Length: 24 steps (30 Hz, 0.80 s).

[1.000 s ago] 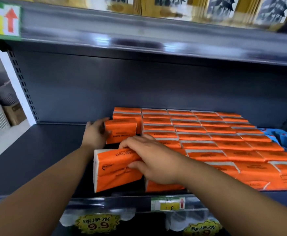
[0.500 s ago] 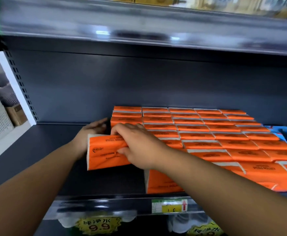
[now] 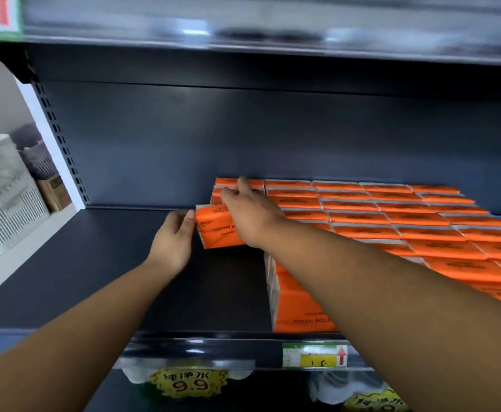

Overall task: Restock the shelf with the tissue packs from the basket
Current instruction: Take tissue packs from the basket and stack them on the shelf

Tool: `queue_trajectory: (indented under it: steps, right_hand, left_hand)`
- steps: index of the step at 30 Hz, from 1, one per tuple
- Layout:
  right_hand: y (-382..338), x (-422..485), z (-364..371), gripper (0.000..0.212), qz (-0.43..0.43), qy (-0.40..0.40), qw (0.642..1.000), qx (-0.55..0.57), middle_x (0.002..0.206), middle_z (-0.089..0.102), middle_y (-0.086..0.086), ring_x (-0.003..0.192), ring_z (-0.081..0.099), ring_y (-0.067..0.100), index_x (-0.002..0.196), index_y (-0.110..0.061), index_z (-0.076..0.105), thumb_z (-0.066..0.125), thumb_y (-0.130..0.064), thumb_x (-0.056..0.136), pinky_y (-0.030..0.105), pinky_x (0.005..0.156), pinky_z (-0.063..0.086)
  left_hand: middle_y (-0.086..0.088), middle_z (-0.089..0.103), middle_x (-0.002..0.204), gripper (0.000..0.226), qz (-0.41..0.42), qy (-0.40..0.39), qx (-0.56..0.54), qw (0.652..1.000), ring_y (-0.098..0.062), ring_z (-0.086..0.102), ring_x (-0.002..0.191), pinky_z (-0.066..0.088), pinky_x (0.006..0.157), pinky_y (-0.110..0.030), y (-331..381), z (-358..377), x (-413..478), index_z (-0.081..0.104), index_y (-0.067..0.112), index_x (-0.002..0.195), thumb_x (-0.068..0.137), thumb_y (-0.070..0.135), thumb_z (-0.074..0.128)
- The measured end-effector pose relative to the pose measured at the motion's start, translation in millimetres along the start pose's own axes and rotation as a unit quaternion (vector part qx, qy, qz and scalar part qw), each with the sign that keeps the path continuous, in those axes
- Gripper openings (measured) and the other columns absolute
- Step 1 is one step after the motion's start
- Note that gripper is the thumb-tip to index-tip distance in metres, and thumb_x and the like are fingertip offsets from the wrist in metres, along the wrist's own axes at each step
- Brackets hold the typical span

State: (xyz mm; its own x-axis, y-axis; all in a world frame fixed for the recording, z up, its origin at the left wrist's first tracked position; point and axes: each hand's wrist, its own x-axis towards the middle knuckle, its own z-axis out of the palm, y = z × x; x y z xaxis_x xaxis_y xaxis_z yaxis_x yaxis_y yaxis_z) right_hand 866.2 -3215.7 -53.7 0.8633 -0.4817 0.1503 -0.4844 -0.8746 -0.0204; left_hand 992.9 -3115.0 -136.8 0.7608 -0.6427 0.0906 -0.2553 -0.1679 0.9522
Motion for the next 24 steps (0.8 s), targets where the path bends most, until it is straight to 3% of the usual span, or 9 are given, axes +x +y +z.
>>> queue_trajectory:
  steps: [3,6,11,15,20,24]
  right_hand:
    - [1,-1,6,0.063,0.013,-0.009,1.0,-0.001,0.142,0.026,0.015,0.112,0.052,0.035,0.14,-0.015,0.033,0.052,0.007,0.084,0.038,0.079,0.043]
    - [-1,-2,11,0.059,0.029,-0.008,0.998,-0.047,0.144,0.029,0.014,0.128,0.04,0.036,0.141,-0.015,0.033,0.055,-0.005,0.088,0.046,0.1,0.037]
    - [0,-2,13,0.068,0.042,-0.001,0.994,-0.096,0.143,0.037,0.013,0.133,0.035,0.036,0.142,-0.018,0.029,0.065,-0.018,0.085,0.054,0.105,0.028]
    - [3,-3,12,0.061,0.05,-0.009,0.992,-0.114,0.142,0.041,0.011,0.132,0.038,0.035,0.142,-0.014,0.035,0.062,-0.012,0.086,0.053,0.106,0.028]
    - [6,-2,10,0.071,0.07,-0.038,0.993,-0.082,0.144,0.04,0.009,0.133,0.036,0.033,0.143,-0.015,0.035,0.068,-0.009,0.081,0.053,0.106,0.032]
    - [11,-4,8,0.069,0.079,-0.042,0.995,-0.033,0.144,0.04,0.005,0.134,0.036,0.03,0.144,-0.019,0.032,0.066,-0.017,0.084,0.052,0.105,0.031]
  left_hand:
    - [0.0,0.064,0.112,0.021,-0.012,0.01,0.001,1.0,-0.019,0.06,0.111,0.046,0.102,-0.048,0,5,-1,0.055,0.029,0.104,0.1,0.046,0.044]
    - [0.003,0.065,0.112,0.009,-0.001,-0.02,-0.01,1.0,-0.02,0.062,0.11,0.047,0.101,-0.049,-3,11,-3,0.055,0.034,0.102,0.1,0.038,0.048]
    - [0.005,0.06,0.119,0.026,0.0,-0.045,0.001,0.999,-0.015,0.059,0.111,0.047,0.101,-0.038,2,21,-11,0.051,0.022,0.126,0.1,0.016,0.05]
    - [0.006,0.058,0.119,0.041,0.002,-0.049,0.021,0.999,-0.009,0.055,0.106,0.043,0.081,-0.016,7,27,-16,0.046,0.016,0.134,0.095,0.002,0.052]
    - [0.002,0.059,0.123,0.057,-0.019,-0.084,0.01,0.996,-0.016,0.057,0.115,0.046,0.094,-0.029,8,25,-16,0.041,0.015,0.138,0.088,-0.006,0.059]
    - [0.003,0.058,0.127,0.061,-0.025,-0.107,0.039,0.993,-0.016,0.057,0.116,0.044,0.092,-0.028,12,20,-14,0.039,0.016,0.14,0.087,0.001,0.064]
